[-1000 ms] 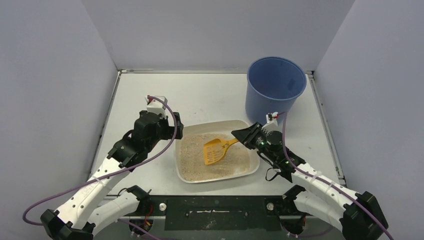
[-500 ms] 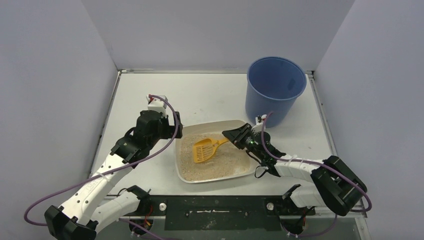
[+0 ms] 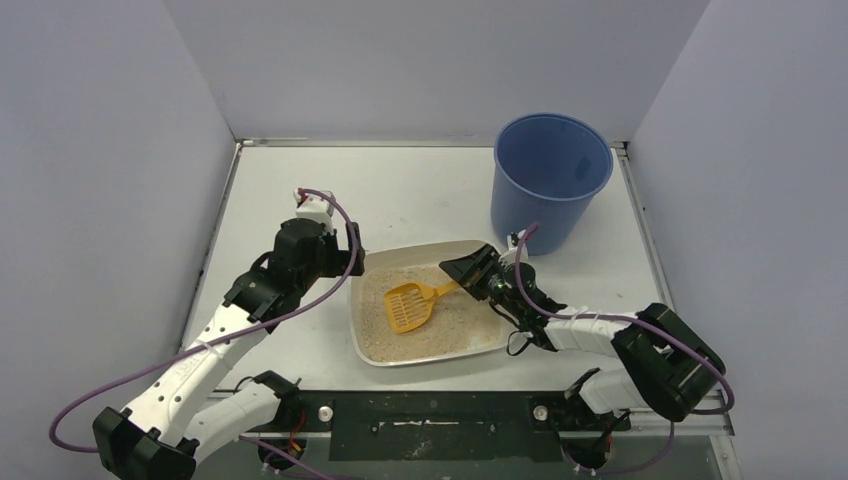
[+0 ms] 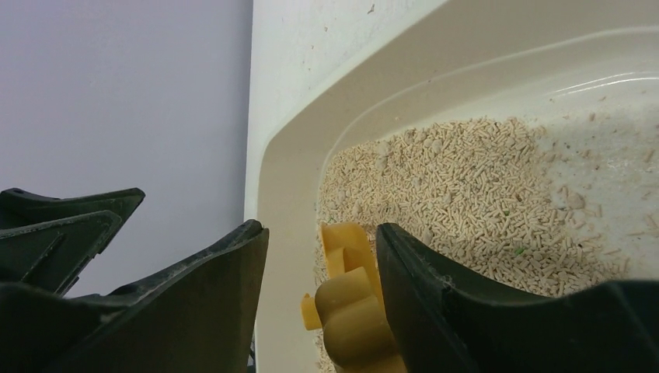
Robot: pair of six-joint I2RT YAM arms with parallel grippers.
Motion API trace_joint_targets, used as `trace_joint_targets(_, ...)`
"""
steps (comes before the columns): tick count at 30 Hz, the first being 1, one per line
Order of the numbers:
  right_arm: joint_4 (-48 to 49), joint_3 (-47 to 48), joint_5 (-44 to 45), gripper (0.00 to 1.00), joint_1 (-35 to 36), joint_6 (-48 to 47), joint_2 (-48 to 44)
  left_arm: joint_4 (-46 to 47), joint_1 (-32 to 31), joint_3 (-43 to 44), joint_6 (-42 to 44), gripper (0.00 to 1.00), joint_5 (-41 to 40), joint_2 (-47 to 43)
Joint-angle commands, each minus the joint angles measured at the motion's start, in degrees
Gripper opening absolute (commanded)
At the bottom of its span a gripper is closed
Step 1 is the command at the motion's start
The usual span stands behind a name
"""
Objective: Clean the litter box
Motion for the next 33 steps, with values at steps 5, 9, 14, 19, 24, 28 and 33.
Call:
trace_joint_targets(5, -15.73, 3.10, 6.27, 0.61, -0.30, -9.08, -13.83, 2.12, 0.53, 0.39, -0.42, 0.97, 0.67, -0.16)
trace_joint_targets(9, -29.61, 5.67, 12.07, 0.66, -0.67, -15.66, -21.96, 2.34, 0.62, 0.38, -0.43, 0.97, 1.16, 0.11)
trace_joint_targets(14, -41.70, 8.47, 17.64, 0.70, -0.99, -22.83, -31.14, 2.36, 1.21, 0.38, -0.45, 0.97, 1.36, 0.01)
trace_joint_targets(19, -54.77, 14.46, 21.61, 0.73, -1.89, -30.42, -36.19, 2.34, 1.75, 0.47, -0.09, 0.97, 1.29, 0.19)
trace_joint_targets(24, -62.69, 20.51, 25.02, 0.79, -1.96, -38.23, -38.21, 2.71, 1.85, 0.24, 0.11, 0.97, 1.20, -0.22)
trace_joint_targets(28, -63.98, 22.55, 27.85, 0.98, -2.02, -41.46, -39.84, 3.39, 1.85, 0.15, -0.30, 0.97, 0.32, -0.49)
trace_joint_targets(33, -65.94, 26.42, 32.60, 1.00, -2.01, -42.81, -40.84, 3.21, 1.85, 2.65, -1.46, 0.97, 4.19, -1.83)
